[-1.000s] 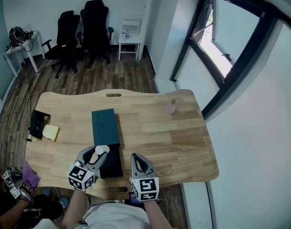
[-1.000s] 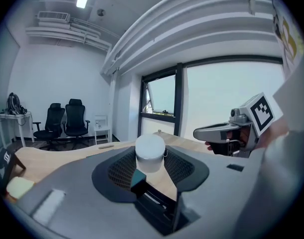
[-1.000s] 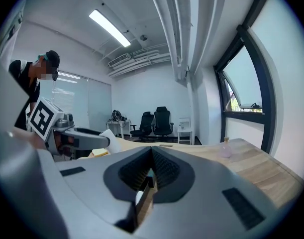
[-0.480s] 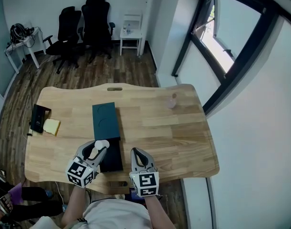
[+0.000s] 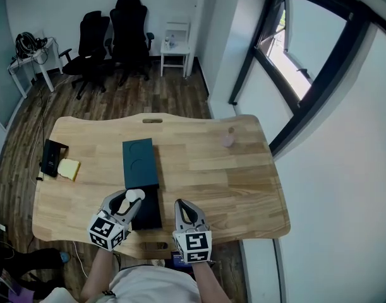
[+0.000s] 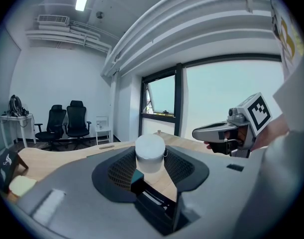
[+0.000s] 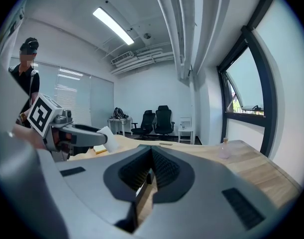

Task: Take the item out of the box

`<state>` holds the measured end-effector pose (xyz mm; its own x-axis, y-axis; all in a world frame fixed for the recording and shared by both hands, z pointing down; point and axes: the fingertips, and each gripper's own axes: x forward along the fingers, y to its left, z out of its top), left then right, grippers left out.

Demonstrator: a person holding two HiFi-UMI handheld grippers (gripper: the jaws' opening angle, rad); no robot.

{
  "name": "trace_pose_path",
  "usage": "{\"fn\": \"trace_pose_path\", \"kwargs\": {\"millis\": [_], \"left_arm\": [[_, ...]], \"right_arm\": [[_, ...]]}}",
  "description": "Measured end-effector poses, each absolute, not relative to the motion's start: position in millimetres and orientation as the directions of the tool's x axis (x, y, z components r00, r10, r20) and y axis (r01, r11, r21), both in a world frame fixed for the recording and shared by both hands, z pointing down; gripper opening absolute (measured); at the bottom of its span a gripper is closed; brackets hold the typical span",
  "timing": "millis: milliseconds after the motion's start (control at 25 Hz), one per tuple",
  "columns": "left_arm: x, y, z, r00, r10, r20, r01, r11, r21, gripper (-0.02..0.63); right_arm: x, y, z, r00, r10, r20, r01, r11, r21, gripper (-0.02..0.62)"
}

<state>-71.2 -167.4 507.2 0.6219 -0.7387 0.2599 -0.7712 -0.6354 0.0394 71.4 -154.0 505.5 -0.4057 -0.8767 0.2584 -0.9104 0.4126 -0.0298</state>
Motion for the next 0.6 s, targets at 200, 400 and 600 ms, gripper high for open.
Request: {"fn": "trace_pose_path", "kwargs": {"millis": [200, 400, 600], "left_arm": [[-70.9, -164.6, 510.1, 0.616, -0.743, 0.262, -0.777, -0.627, 0.048, 0.178], [-67.6, -160.5, 511.7, 0.617, -0.739, 0.271, -0.774, -0.632, 0.041, 0.178], [-65.0, -159.6, 512.7, 0.616, -0.739, 0.274, -0.774, -0.632, 0.038, 0.178]], "right_arm": [[71.6, -152.1, 506.8, -0.413, -0.873, 0.260, -0.907, 0.420, -0.029, 0.005], [73.1, -147.1, 507.8, -0.416, -0.870, 0.264, -0.906, 0.422, -0.033, 0.005], [77.7, -144.4, 512.2, -0.411, -0.870, 0.273, -0.908, 0.418, -0.037, 0.005]]}}
